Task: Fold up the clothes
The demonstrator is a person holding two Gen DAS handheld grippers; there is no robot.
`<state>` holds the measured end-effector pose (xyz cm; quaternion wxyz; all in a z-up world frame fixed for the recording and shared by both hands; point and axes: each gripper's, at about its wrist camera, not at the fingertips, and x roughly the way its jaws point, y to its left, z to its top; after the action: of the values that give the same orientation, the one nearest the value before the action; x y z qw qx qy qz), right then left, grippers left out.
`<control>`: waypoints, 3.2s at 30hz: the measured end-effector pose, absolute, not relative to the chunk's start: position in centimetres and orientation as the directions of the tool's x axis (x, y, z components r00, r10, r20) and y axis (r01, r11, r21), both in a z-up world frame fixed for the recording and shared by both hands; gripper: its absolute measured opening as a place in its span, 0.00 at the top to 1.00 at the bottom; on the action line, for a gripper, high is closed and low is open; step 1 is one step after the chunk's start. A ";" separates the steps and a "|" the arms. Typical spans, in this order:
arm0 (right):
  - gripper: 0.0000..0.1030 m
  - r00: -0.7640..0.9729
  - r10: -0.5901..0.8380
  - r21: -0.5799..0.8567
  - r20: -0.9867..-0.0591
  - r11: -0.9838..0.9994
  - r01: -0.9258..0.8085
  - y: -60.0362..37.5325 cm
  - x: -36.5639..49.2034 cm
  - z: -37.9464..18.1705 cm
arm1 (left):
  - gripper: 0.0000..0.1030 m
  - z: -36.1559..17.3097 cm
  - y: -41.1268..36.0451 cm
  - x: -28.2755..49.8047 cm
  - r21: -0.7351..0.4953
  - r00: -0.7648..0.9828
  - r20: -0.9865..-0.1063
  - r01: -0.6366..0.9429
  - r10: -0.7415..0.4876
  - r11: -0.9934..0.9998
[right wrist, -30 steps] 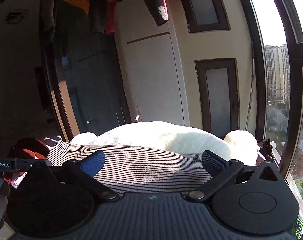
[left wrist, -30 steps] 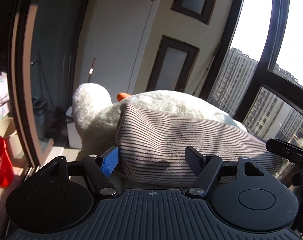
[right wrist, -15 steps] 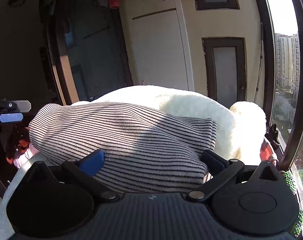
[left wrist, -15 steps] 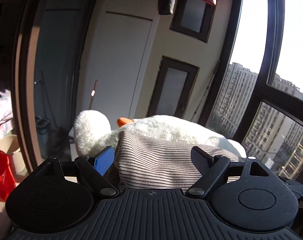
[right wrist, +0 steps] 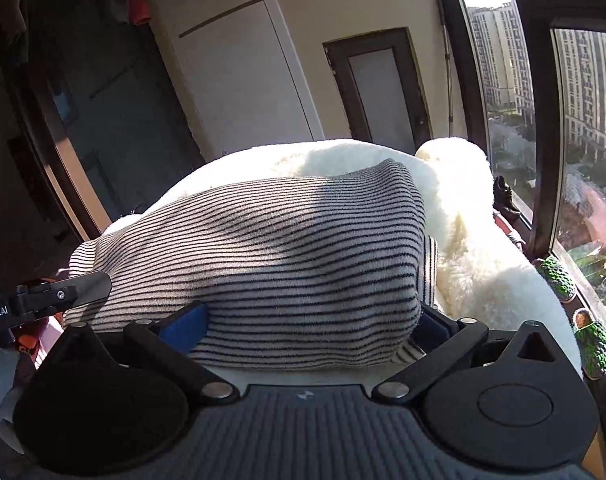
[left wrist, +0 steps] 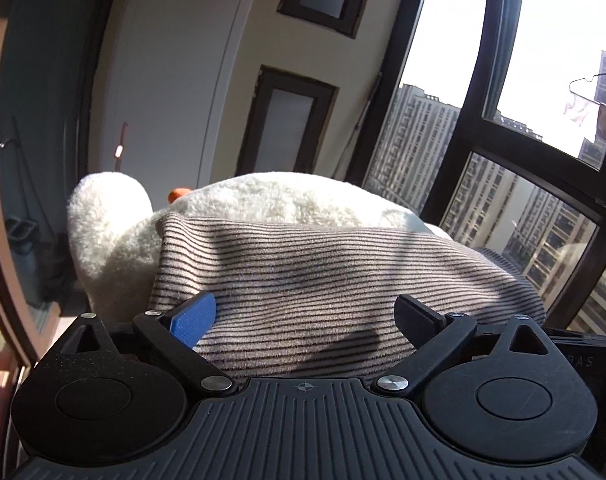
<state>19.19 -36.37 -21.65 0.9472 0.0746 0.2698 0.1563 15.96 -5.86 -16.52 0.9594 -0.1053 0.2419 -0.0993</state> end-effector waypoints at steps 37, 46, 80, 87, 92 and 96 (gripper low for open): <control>0.00 0.902 0.115 0.105 -0.416 0.991 -0.078 -36.1 6.1 -16.7 | 0.00 -12.6 -9.9 0.9 -0.036 0.937 -0.348 -0.054 0.039 0.998; 0.00 0.925 0.124 0.046 -0.358 0.992 -0.115 -36.3 3.4 -15.1 | 0.00 -11.4 -12.9 -1.3 0.036 0.929 -0.362 -0.067 0.075 0.997; 0.00 0.906 0.164 -0.018 -0.391 0.982 -0.186 -34.1 1.0 -14.3 | 0.00 -12.4 -12.7 -0.9 -0.007 0.867 -0.487 -0.125 0.106 0.992; 0.00 0.901 0.148 -0.019 -0.409 0.985 -0.170 -34.2 1.2 -14.5 | 0.00 -12.4 -12.6 -0.9 -0.021 0.864 -0.496 -0.107 0.083 0.994; 0.00 0.899 0.149 -0.011 -0.412 0.986 -0.168 -34.4 1.1 -14.6 | 0.00 -12.4 -12.6 -0.9 -0.018 0.863 -0.498 -0.105 0.082 0.994; 0.00 0.894 0.152 0.000 -0.422 0.986 -0.168 -34.5 1.1 -14.7 | 0.00 -12.5 -12.7 -0.9 -0.018 0.861 -0.501 -0.104 0.081 0.994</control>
<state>1.07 -34.48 -14.67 0.9730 -0.0182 0.2151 0.0822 -0.92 -12.68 -12.55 0.9645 -0.0222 0.2587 0.0480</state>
